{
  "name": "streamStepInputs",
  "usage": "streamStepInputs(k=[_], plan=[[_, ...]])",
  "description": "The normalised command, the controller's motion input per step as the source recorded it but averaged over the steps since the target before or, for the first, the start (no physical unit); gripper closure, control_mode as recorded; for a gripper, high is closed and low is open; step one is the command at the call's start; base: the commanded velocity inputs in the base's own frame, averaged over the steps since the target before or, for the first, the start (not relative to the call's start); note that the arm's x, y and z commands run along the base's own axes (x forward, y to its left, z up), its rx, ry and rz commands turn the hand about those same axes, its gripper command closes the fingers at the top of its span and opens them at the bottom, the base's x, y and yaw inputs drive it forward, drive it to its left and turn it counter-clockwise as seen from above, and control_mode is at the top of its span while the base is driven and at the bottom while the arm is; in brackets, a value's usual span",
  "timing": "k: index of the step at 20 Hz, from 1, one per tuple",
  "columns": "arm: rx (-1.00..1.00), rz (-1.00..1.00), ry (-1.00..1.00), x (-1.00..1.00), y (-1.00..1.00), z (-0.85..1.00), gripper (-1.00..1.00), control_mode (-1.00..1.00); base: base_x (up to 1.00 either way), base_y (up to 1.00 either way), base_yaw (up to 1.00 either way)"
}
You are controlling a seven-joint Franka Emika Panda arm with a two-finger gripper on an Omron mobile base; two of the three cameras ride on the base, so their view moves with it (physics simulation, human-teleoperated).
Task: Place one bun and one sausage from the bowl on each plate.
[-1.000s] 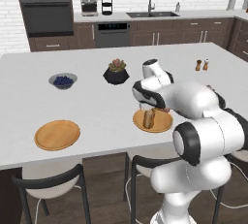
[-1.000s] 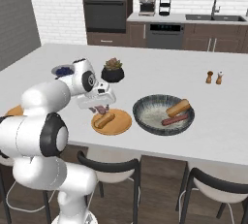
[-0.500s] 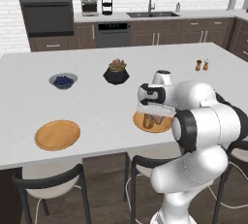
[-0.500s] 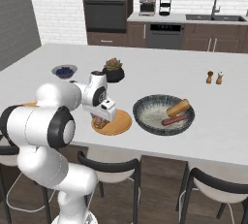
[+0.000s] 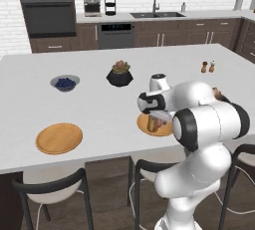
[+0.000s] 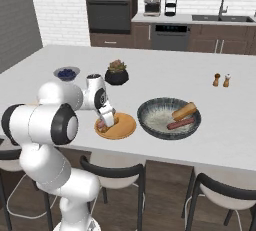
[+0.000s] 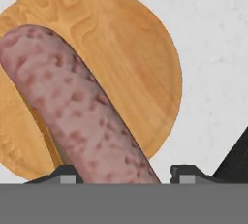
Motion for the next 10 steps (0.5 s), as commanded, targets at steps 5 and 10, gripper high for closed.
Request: streamStepInputs(k=[5,10], plan=[[0.0,-0.4,-0.04,0.22,-0.19,-0.23,1.0,-1.0,0.0,0.0,0.0],[0.0,-0.13,-0.05,0.03,-0.32,-0.16,1.0,-1.0,0.0,0.0,0.0]])
